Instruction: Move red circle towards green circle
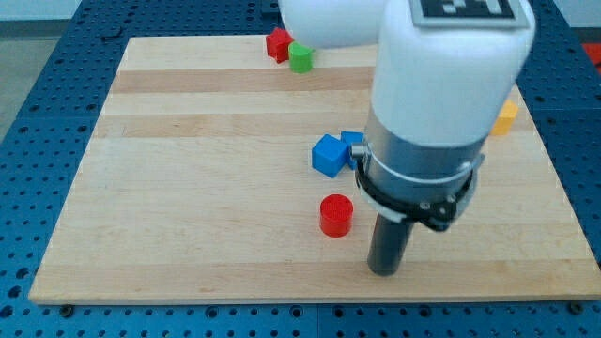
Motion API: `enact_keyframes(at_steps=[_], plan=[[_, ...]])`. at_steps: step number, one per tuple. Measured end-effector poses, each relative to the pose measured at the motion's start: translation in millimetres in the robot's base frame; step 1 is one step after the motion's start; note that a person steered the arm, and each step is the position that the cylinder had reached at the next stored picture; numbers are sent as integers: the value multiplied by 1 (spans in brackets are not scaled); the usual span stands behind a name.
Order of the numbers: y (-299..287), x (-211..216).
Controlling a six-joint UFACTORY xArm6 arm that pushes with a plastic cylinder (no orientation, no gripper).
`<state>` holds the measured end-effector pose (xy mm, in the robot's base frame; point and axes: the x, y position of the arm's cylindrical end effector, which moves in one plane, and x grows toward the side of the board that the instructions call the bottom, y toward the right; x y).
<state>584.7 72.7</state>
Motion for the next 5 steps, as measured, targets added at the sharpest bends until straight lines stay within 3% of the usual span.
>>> enact_keyframes(at_steps=[4, 5], plan=[[-68, -23], [-42, -23]])
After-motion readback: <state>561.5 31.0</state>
